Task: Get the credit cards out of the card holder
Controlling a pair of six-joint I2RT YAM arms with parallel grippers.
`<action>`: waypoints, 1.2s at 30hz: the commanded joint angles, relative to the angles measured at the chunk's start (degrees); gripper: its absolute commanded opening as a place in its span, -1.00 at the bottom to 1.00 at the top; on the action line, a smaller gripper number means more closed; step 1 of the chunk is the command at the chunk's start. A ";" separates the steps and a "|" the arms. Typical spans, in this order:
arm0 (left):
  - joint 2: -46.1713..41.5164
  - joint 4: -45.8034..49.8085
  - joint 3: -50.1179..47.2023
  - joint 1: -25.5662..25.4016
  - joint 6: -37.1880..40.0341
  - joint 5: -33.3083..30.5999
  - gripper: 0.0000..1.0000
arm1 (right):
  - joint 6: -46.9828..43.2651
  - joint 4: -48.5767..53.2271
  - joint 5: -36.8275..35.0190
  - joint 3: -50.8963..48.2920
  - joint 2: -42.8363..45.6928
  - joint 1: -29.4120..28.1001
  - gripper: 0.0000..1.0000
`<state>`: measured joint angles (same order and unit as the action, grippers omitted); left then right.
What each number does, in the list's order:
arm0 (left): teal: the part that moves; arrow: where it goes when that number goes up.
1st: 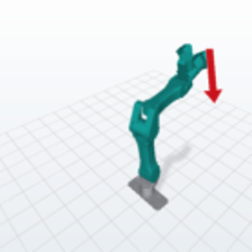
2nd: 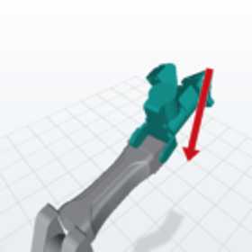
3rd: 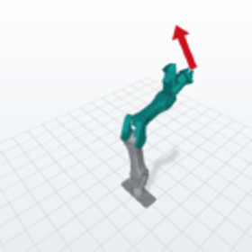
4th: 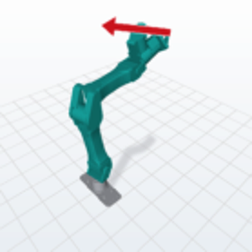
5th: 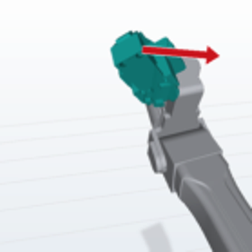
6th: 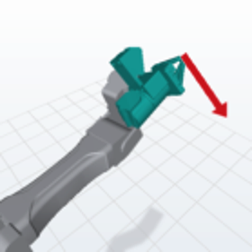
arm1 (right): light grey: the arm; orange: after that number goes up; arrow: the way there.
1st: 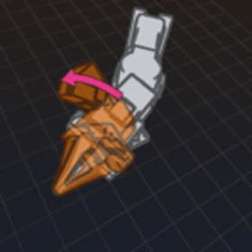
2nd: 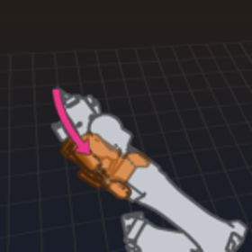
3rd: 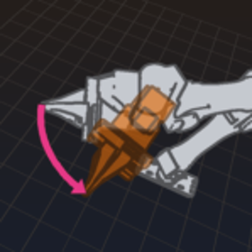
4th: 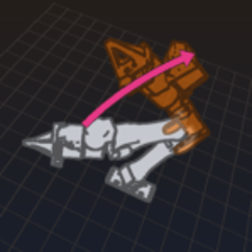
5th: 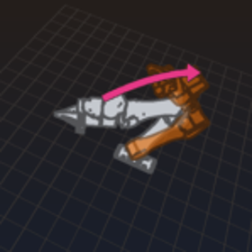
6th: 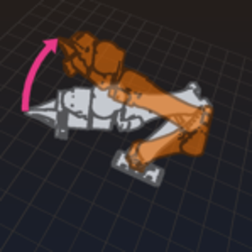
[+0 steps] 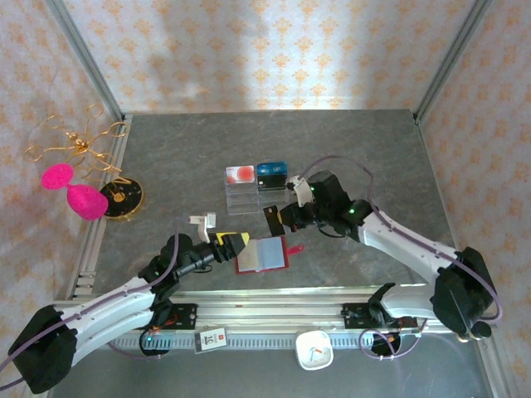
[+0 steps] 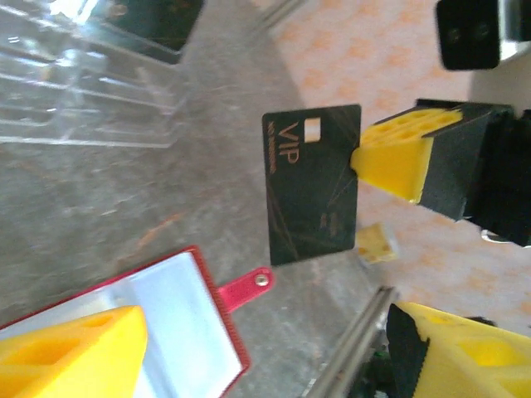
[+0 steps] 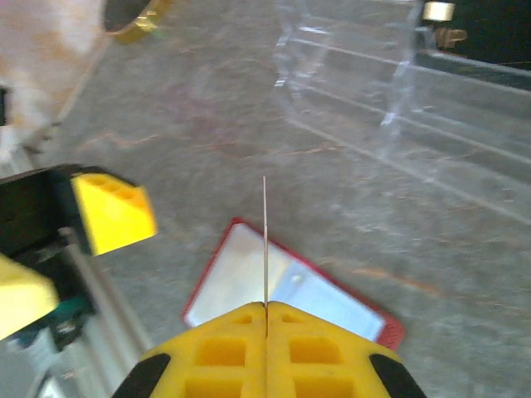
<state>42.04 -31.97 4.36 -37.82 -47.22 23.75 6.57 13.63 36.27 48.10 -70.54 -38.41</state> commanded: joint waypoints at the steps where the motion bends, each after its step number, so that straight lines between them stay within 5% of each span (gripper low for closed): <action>1: -1.33 -13.64 -1.21 0.21 -2.21 4.67 0.49 | 2.55 -5.22 9.05 0.51 4.33 -1.65 -1.00; 9: -1.70 -24.30 -2.30 0.21 -4.06 7.30 0.43 | 5.22 -9.70 12.66 0.51 5.89 -6.12 -1.00; 36: 0.95 -32.14 -2.48 0.20 -5.49 9.37 -0.60 | 9.95 -15.08 13.77 -1.77 3.85 -7.90 -1.00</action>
<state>43.03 -58.85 2.39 -37.82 -52.82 31.35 15.49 0.95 49.78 46.92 -66.39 -45.98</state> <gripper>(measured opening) 0.231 0.041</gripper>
